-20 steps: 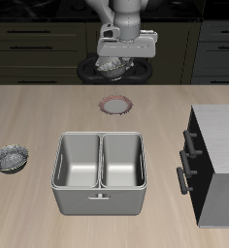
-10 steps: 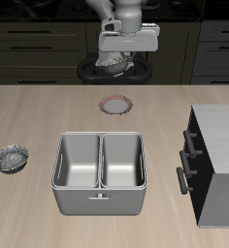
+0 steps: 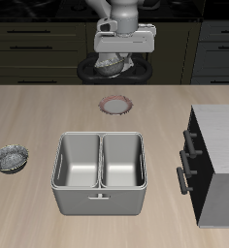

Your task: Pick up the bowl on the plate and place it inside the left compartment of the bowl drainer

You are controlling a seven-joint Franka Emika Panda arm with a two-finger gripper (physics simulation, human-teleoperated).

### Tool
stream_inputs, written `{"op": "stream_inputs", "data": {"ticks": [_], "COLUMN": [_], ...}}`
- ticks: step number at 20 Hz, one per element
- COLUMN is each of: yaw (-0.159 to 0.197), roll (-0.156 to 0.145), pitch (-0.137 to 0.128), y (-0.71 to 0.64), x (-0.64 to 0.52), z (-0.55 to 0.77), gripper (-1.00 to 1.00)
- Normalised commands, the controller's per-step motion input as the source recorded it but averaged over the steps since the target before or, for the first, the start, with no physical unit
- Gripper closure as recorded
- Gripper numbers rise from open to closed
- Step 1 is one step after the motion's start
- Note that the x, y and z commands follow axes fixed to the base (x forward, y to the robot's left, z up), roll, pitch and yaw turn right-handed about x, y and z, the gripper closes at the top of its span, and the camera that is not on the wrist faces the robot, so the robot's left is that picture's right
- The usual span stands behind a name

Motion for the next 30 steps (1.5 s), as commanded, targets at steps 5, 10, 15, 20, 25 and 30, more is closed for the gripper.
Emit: {"op": "stream_inputs", "data": {"ticks": [5, 10, 15, 20, 25, 30], "yaw": [0.028, 0.012, -0.005, 0.009, -0.005, -0.012], "roll": [-0.016, 0.003, -0.005, -0.002, -0.006, -0.022], "pitch": [-0.019, -0.009, 0.015, -0.014, 0.001, 0.021], "y": [-0.1, -0.05, -0.08, -0.05, -0.03, -0.19], "x": [0.27, 0.28, 0.3, 0.24, 0.28, 0.27], "z": [0.19, 0.16, 0.08, 0.14, 0.16, 0.07], "gripper": [1.0, 1.0, 1.0, 1.0, 1.0, 1.0]}}
